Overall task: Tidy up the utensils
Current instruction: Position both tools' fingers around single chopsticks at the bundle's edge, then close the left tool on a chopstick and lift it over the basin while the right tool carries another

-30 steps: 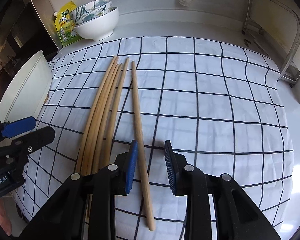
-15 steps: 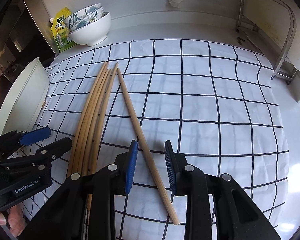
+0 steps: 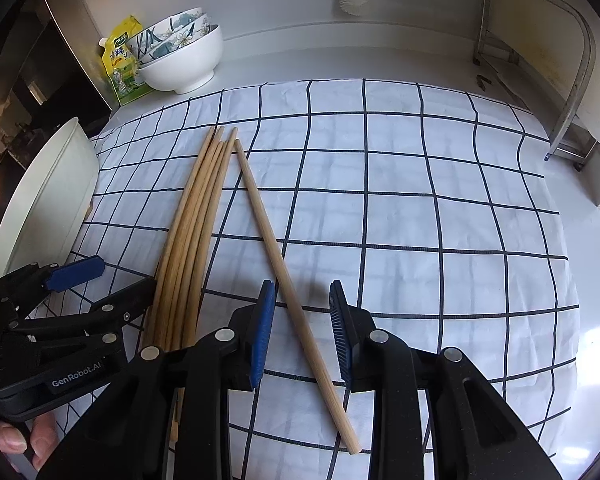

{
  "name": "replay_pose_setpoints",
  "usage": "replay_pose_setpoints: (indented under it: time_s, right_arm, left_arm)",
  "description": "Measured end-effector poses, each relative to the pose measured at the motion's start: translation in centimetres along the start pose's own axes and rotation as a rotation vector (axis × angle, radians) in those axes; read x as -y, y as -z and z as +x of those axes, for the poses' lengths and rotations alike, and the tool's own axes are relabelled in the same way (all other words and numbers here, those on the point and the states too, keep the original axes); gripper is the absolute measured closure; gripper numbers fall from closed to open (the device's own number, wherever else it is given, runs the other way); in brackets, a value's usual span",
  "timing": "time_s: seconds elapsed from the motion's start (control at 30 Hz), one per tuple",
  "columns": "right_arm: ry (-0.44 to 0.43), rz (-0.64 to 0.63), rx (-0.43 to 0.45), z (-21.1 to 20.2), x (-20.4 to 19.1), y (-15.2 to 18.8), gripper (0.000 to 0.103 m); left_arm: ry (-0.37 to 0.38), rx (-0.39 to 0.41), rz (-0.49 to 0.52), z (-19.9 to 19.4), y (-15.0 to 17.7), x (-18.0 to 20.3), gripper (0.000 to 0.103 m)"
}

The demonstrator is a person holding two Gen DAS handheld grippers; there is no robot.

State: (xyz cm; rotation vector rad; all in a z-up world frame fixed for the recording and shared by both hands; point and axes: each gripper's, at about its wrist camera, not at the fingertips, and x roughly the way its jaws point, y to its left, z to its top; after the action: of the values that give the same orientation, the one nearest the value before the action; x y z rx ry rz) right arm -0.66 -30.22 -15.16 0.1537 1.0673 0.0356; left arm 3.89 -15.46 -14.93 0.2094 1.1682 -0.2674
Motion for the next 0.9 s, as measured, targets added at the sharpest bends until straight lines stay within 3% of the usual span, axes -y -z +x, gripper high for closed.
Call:
replay_pose_setpoints:
  time_s: [0.13, 0.3, 0.53, 0.83, 0.9]
  right_arm:
    - [0.0, -0.001, 0.0, 0.0, 0.0, 0.0, 0.076]
    - [-0.001, -0.005, -0.002, 0.1, 0.0, 0.0, 0.076]
    - [-0.004, -0.035, -0.016, 0.4, -0.4, -0.2, 0.073]
    - [0.049, -0.108, -0.003, 1.4, -1.6, -1.1, 0.072]
    - [0.077, -0.145, 0.005, 1.6, -2.2, -1.1, 0.072]
  left_arm:
    - [-0.016, -0.003, 0.003, 0.4, -0.1, 0.2, 0.033]
    - [-0.029, 0.009, -0.003, 0.0, 0.3, -0.4, 0.047]
    - [-0.044, -0.007, -0.02, -0.5, 1.6, -2.0, 0.046]
    - [-0.063, 0.028, -0.007, 0.5, -0.5, -1.2, 0.043]
    - [-0.046, 0.033, -0.005, 0.4, -0.4, -1.0, 0.053]
